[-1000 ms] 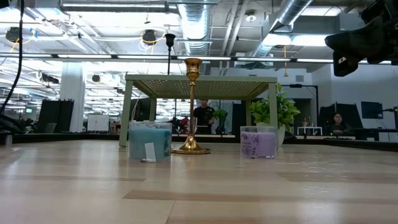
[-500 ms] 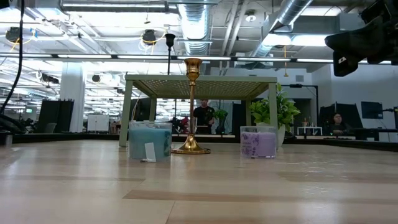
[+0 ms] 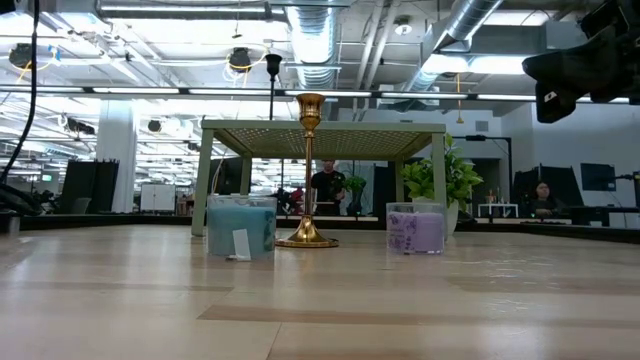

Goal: Pick & Place candle stick holders
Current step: Put the black candle holder on the shelf

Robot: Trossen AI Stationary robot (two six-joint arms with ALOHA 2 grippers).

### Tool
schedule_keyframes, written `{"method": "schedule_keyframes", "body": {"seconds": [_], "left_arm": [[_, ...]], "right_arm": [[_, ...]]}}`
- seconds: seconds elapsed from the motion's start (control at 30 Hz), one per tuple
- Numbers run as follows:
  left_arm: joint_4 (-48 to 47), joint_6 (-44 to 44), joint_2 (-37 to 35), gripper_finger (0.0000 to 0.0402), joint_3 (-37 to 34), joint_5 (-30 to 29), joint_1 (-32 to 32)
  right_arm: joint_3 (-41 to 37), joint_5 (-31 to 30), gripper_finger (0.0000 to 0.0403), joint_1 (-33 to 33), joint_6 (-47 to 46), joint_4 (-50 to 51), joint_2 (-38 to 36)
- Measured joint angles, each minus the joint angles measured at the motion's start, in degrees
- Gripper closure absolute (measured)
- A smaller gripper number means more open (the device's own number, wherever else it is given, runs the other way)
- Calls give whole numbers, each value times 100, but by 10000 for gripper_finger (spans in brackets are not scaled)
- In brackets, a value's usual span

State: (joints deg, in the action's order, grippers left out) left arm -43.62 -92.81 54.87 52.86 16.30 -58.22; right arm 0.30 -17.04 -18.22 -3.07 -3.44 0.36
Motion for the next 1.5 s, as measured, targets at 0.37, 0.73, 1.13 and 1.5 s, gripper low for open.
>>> {"method": "schedule_keyframes", "body": {"seconds": [0.37, 0.73, 1.13, 1.5], "left_arm": [[11, 2, -8, 298, -222, -359, 0], [105, 2, -10, 298, -415, -455, 0], [163, -246, -10, 383, -426, 83, 0], [-78, -830, -462, 382, -426, 707, 345]], "right_arm": [[0, 0, 403, 0, 0, -2, -2], [0, 0, 403, 0, 0, -2, -1], [0, 0, 403, -1, 0, -1, -2], [0, 9, 403, -1, 2, -1, -1]]}}
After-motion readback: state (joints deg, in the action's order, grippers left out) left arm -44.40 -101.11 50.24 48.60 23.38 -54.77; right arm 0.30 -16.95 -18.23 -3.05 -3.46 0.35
